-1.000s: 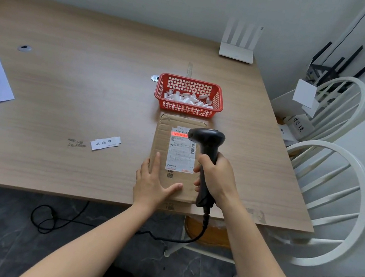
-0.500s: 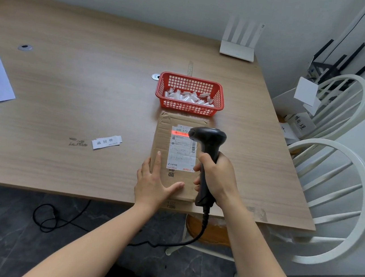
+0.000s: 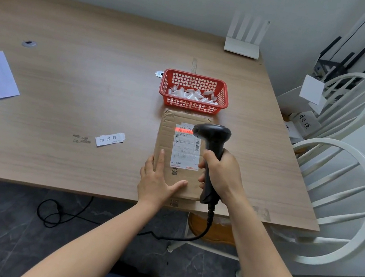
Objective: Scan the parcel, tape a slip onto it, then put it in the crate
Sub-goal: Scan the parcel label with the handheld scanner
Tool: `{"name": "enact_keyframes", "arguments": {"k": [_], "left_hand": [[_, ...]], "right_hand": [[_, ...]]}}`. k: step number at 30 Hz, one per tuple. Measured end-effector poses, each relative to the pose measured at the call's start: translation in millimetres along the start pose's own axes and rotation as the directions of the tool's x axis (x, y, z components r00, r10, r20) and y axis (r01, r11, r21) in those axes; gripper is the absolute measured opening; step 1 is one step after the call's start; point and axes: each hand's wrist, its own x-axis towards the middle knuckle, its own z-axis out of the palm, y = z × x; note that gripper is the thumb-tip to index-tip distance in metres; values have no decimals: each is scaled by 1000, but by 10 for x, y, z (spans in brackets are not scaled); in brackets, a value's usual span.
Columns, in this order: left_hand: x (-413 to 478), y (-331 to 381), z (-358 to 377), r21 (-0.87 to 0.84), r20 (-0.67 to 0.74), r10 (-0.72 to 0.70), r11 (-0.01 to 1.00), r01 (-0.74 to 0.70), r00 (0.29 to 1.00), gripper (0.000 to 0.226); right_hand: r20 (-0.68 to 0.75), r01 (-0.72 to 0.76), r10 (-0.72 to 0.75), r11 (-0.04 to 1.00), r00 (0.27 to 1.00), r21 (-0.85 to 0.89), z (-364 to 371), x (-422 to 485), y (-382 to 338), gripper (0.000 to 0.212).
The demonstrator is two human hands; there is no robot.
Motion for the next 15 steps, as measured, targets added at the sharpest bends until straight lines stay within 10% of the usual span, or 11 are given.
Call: {"name": "enact_keyframes", "arguments": {"k": [15], "left_hand": [[-25, -7, 5, 1, -8, 13, 1000, -13, 1000, 108]], "right_hand": [[4, 8, -9, 1000, 1000, 15, -34, -34, -4, 15]]}}
